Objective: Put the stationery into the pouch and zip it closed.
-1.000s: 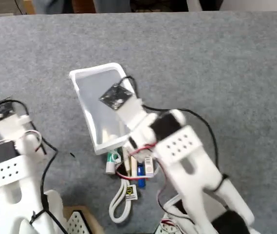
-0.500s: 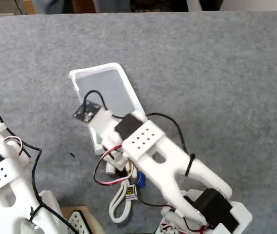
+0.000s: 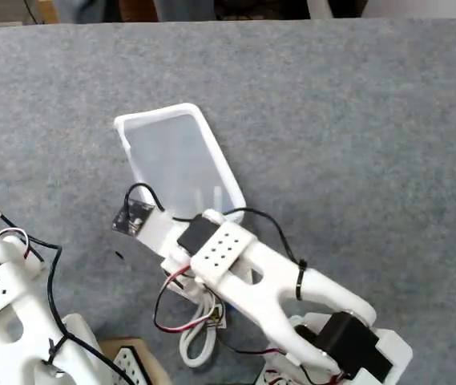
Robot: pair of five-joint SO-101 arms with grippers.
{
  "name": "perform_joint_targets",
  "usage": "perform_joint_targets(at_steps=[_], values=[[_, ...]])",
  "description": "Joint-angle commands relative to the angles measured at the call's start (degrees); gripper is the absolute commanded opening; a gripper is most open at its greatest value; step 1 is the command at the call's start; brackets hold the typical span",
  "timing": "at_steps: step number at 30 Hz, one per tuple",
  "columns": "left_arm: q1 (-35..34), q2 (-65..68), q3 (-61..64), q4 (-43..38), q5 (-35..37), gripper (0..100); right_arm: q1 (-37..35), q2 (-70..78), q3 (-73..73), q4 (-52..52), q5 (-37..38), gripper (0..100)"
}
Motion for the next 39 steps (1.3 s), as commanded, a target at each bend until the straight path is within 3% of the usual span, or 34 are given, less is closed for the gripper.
perform_joint_targets(at_steps=[1,10,36,39], values=[[-0.4,-0.18,-2.86,-0.09,-0.26,3,-0.35,-0.4,0.75,-2.02,-1.05,17.7],[-2.59,-0.18,-2.86,-0.09,-0.26,3,-0.35,-0.04,6.46,-11.6,-1.05,17.5],[-2.24,-0.18,-2.86,-0.09,-0.26,3,-0.26,0.04,13.41,-18.37,-1.05,17.2],[-2.24,-0.18,-2.86,-0.09,-0.26,3,-0.26,0.04,12.97,-18.37,-1.05,10.5]])
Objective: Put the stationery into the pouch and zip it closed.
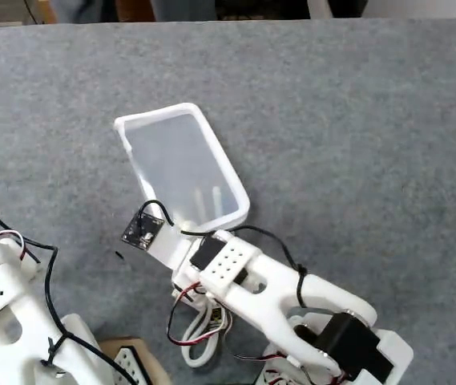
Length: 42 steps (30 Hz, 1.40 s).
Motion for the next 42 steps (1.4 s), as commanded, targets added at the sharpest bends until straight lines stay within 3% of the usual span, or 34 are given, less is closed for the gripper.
perform_joint_targets(at_steps=[1,4,18,27,35,42], values=[[-0.22,-0.18,-2.86,-0.09,-0.26,3,-0.35,0.13,-0.4,-0.35,-0.53,7.6],[-0.22,-0.18,-2.86,-0.09,-0.26,3,-0.35,0.13,-0.4,-0.35,-0.53,1.0],[-0.04,-0.62,4.09,-2.64,-0.18,3,2.81,-0.31,-6.73,0.44,-0.09,1.2],[0.04,-0.62,1.63,-2.55,-0.18,3,10.64,-0.31,-24.84,16.7,0.0,1.2],[10.51,-0.62,-3.47,-0.18,-3.69,3,11.52,-0.04,-37.14,24.18,1.58,1.2],[14.64,-0.7,-11.12,1.67,-0.09,3,11.52,0.13,-53.23,32.53,2.81,1.2]])
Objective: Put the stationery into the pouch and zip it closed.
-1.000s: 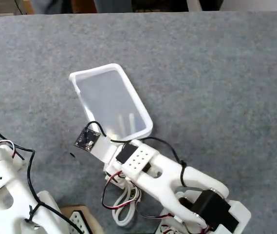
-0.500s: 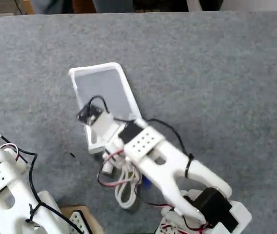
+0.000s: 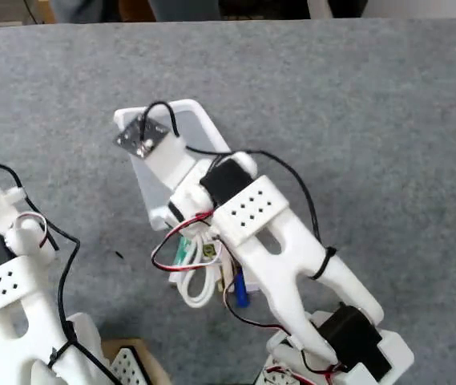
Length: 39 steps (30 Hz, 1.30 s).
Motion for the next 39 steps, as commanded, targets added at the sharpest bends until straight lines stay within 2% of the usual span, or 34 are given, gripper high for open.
perform_joint_targets(at_steps=[1,10,15,20,24,26,30,33,39], values=[[1.45,-0.62,-6.02,0.53,2.02,3,0.53,-0.48,-11.21,3.96,0.26,1.2],[2.42,-0.62,-12.26,0.53,3.34,3,0.44,-0.4,-17.54,6.77,0.26,1.2],[9.19,-0.62,-18.15,6.15,3.43,3,0.44,-0.4,-19.38,6.24,0.79,1.2],[17.19,-0.62,-27.21,13.71,3.43,3,0.44,-0.4,-24.04,5.19,4.84,1.2],[20.35,-0.62,-34.15,18.02,4.48,4,0.44,-0.4,-27.38,5.63,4.84,1.2],[21.32,-0.62,-36.79,19.96,6.86,7,0.35,-0.4,-28.35,5.98,4.75,1.2],[23.6,-0.62,-39.43,22.86,12.31,21,-0.53,-0.4,-28.35,6.51,4.75,1.2],[25.19,-0.62,-39.52,23.03,14.15,22,-1.76,-0.4,-28.62,6.95,4.13,1.2],[33.1,-0.97,-41.1,23.12,14.33,22,-2.11,-0.4,-28.35,6.68,2.81,1.2]])
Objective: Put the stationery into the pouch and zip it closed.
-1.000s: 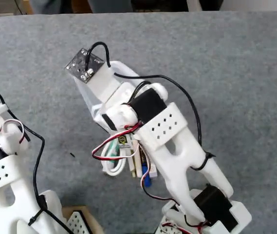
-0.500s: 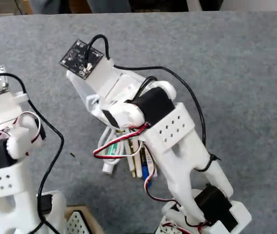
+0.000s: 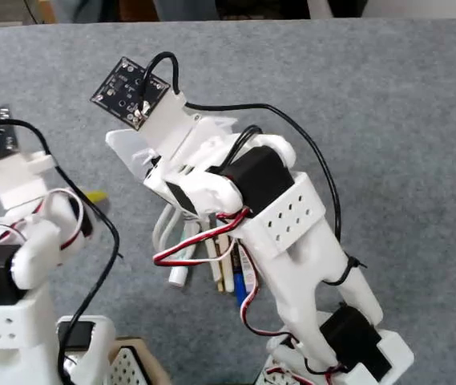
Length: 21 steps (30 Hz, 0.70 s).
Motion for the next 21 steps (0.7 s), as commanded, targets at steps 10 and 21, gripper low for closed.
perform_joint_targets(at_steps=[10,21], values=[[7.69,-4.48,-1.36,-3.52,0.44,22,-0.7,-0.4,-2.59,0.53,-0.62,1.2],[7.69,-4.4,2.77,-9.85,0.18,22,-0.7,-0.84,-3.03,2.2,-0.7,1.2]])
